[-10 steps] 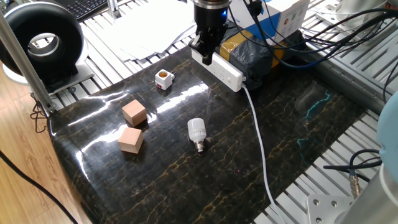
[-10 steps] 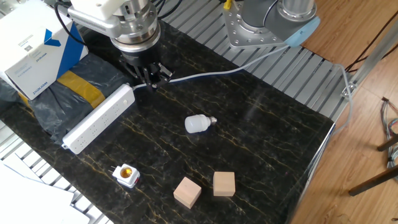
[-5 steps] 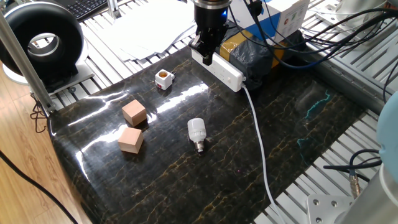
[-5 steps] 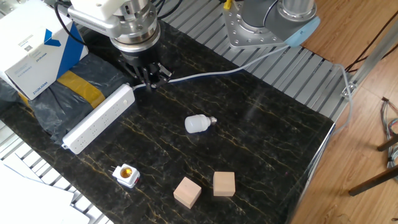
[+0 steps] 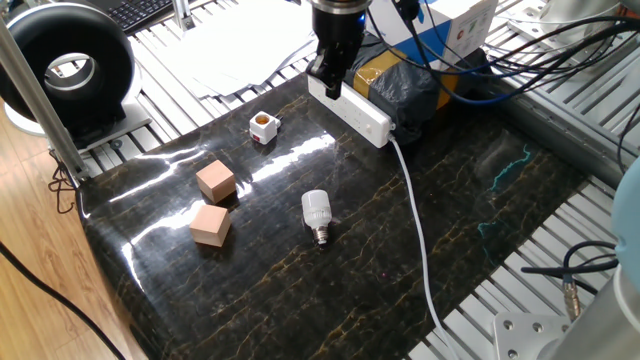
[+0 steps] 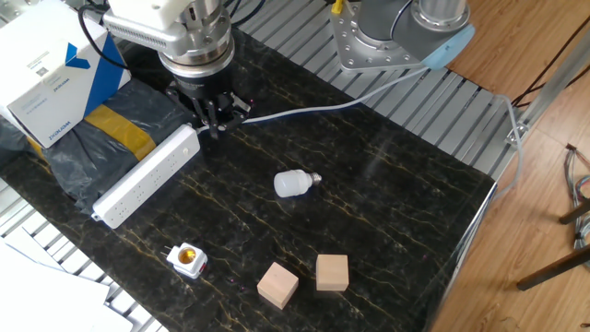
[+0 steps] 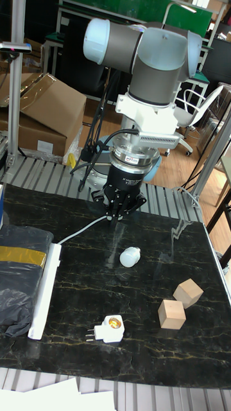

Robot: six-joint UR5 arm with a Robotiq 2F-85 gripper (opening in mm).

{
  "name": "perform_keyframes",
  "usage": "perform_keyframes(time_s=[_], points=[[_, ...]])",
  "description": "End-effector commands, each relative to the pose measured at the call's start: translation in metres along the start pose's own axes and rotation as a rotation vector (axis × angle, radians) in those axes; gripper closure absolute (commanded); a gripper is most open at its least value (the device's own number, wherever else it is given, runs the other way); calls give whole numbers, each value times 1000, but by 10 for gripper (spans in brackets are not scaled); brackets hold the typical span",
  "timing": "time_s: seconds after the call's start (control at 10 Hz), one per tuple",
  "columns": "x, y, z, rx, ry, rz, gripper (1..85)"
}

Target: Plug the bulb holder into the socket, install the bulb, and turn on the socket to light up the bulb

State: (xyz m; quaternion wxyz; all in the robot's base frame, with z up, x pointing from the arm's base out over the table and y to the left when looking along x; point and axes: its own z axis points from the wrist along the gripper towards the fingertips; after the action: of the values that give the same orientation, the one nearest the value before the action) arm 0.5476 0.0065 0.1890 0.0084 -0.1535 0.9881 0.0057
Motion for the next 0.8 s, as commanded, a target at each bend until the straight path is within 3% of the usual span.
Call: perform_keyframes(time_s=[0.0, 0.2, 0.3, 0.6, 0.7], points=[[-11, 2, -1, -10, -44, -13, 847], [-17, 4, 0, -15, -64, -24, 847], [-15, 10, 0, -36, -59, -21, 847], [1, 11, 0, -40, 4, 4, 847], [11, 12, 0, -45, 45, 28, 847]])
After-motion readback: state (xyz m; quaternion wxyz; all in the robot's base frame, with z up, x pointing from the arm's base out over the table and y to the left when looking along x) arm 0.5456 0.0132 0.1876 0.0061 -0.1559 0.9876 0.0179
